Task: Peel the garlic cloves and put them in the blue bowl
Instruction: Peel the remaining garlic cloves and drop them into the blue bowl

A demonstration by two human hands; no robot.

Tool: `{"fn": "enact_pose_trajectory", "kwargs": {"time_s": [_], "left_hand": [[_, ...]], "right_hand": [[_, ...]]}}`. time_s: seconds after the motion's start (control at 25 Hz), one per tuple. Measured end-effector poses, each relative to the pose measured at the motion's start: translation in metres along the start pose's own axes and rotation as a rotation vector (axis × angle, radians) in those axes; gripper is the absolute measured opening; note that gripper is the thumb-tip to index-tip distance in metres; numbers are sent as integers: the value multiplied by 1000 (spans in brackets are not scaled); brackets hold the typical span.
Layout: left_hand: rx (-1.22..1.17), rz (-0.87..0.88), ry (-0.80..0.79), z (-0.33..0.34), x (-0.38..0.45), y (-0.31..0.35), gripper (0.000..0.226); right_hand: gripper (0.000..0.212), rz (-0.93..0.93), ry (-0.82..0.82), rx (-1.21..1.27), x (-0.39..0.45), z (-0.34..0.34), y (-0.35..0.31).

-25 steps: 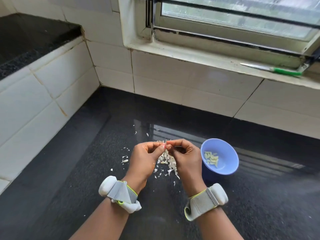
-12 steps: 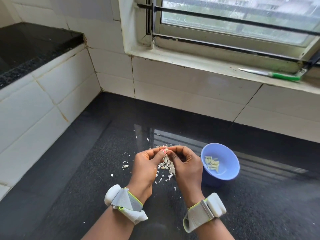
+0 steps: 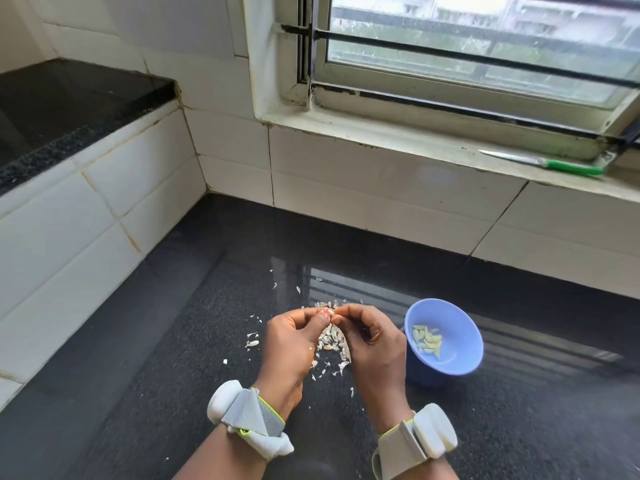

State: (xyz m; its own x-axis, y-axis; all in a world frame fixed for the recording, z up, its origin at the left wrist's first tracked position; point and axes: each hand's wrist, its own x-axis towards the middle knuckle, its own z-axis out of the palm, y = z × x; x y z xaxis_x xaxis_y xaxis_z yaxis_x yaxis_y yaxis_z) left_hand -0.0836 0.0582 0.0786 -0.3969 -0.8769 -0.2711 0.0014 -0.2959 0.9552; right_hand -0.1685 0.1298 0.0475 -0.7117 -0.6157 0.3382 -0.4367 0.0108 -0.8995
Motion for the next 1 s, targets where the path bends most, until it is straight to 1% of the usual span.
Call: {"fn": "enact_pose_trajectory", "kwargs": {"time_s": [0.08, 0.16, 0.32, 0.56, 0.68, 0.8, 0.92, 1.0], "left_hand": [[26, 12, 3, -1, 1, -1, 9], [38, 27, 10, -2, 2, -2, 9], [82, 62, 12, -3, 3, -3, 11], [114, 69, 17, -2, 6, -4, 9], [119, 76, 10, -4, 6, -4, 9], [191, 106, 25, -6, 6, -4, 15], [273, 162, 4, -6, 4, 0, 21], [323, 198, -10, -7, 3, 2, 16]], "right_hand": [[20, 10, -16, -1, 1, 0, -1], [14, 78, -35, 22, 2, 1, -3], [14, 176, -52, 86, 3, 0, -6], [4, 306, -71, 207, 4, 0, -4], [16, 373, -75, 304, 5, 2, -6], [21, 417, -69, 353, 6, 1, -7], [22, 414, -80, 337, 7, 1, -6], [22, 388, -80, 273, 7, 1, -3]]}}
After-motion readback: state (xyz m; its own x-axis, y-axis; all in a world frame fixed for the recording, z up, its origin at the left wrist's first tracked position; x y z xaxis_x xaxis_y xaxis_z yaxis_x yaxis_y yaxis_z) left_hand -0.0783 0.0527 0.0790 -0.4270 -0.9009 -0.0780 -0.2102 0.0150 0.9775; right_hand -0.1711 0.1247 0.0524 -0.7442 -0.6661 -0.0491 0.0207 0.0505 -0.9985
